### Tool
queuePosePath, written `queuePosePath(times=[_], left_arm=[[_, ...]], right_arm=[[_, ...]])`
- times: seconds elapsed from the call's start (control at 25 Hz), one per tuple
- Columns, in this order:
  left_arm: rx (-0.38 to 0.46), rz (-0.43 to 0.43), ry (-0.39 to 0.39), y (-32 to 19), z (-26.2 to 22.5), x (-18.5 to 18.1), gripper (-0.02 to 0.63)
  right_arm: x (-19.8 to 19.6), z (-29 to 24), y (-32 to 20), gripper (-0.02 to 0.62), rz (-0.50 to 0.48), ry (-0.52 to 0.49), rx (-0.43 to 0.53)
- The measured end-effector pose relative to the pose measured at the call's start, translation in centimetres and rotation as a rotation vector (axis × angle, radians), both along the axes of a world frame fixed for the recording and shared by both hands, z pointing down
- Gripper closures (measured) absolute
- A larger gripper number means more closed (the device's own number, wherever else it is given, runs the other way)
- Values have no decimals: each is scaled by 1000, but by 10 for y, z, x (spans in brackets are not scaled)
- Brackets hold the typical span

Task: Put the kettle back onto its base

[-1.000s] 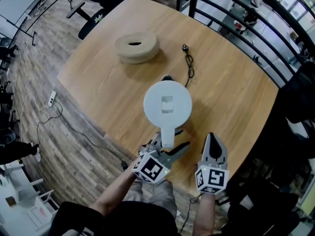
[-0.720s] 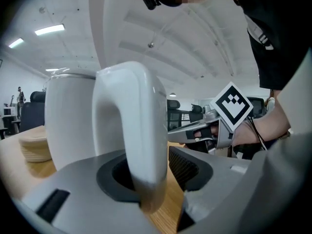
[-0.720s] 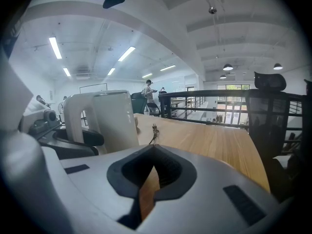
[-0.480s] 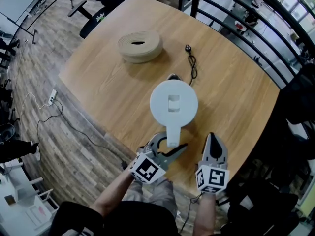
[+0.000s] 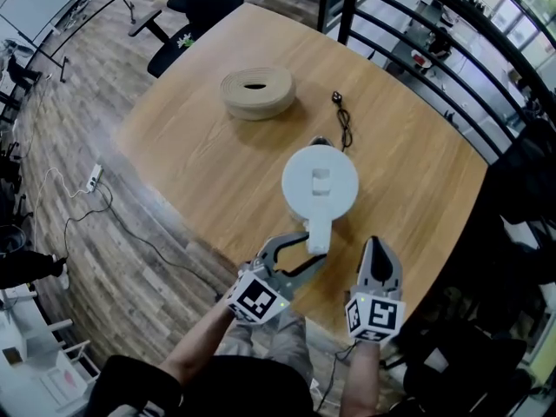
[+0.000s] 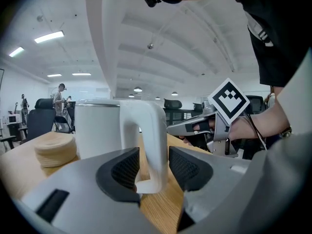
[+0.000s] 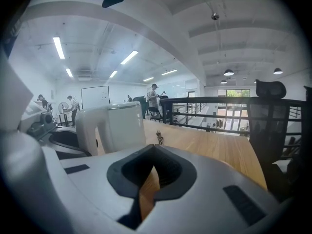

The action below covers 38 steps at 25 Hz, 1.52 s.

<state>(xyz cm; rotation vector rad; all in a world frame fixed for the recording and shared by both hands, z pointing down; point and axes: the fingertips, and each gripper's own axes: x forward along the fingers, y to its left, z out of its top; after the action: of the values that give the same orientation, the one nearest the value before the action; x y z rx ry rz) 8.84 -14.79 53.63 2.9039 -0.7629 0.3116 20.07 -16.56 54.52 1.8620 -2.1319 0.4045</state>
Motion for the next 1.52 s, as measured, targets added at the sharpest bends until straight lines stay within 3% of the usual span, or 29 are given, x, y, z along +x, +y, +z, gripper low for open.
queuePosePath(times=[0.44,0.88,1.04,1.52], left_arm=[[10,-43,17,16,-37,-37,428],[60,-118,34,34,-103,-85,438],[120,-118,37,41,-129,-98,448],[170,-103,57,87,-169,-137,516]], right_arm=[[-14,-43,28,597,58,18,77],[-33,-102,82,597,130,52,141],[-43,-122,100,597,153,44,188],[-79,-155,164,597,207,56,268]])
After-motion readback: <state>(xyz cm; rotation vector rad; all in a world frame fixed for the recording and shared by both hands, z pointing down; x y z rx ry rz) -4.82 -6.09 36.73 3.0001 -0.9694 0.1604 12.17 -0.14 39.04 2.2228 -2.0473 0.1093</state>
